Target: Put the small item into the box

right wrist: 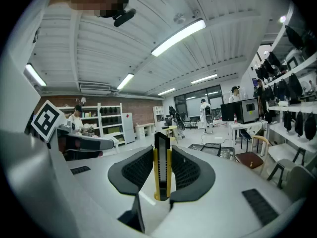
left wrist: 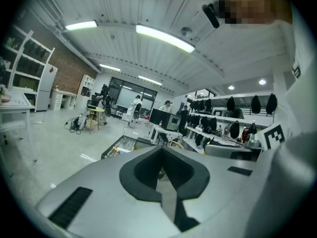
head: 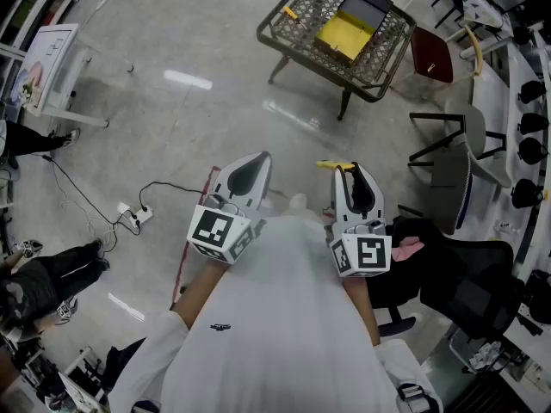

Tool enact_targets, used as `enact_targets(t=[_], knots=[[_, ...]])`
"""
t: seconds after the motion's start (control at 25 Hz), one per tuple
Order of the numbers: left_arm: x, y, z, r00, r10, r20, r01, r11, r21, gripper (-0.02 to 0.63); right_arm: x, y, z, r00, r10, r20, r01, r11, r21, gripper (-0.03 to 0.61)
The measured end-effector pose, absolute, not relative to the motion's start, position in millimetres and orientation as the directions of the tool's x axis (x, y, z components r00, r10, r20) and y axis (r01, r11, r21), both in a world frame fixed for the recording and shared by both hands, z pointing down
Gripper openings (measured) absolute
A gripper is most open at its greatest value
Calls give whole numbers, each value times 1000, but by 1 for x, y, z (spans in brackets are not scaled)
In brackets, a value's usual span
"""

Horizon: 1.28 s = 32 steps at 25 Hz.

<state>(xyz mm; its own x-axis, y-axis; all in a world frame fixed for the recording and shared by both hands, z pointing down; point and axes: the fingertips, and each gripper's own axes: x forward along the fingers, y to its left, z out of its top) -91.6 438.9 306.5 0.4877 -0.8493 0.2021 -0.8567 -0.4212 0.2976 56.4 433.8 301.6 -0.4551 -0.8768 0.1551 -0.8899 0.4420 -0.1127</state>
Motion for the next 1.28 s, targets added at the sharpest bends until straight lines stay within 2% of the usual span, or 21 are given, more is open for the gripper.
enact_targets(t=[0.52,0.76,1.28], knots=[[-27,455,277,474,-862,181,-869,-425,251,2,115,441,287,-484,-864,137,-874,471,-117,107],[-25,459,286,459,-865,202,-880,-410,241,2,116,436,285,-518,-848,115,-855,510,-93,107],[26,434,303,474,-855,213,-873,-424,241,2,161,414,307,-551,-826,115,-830,529,-177,107]])
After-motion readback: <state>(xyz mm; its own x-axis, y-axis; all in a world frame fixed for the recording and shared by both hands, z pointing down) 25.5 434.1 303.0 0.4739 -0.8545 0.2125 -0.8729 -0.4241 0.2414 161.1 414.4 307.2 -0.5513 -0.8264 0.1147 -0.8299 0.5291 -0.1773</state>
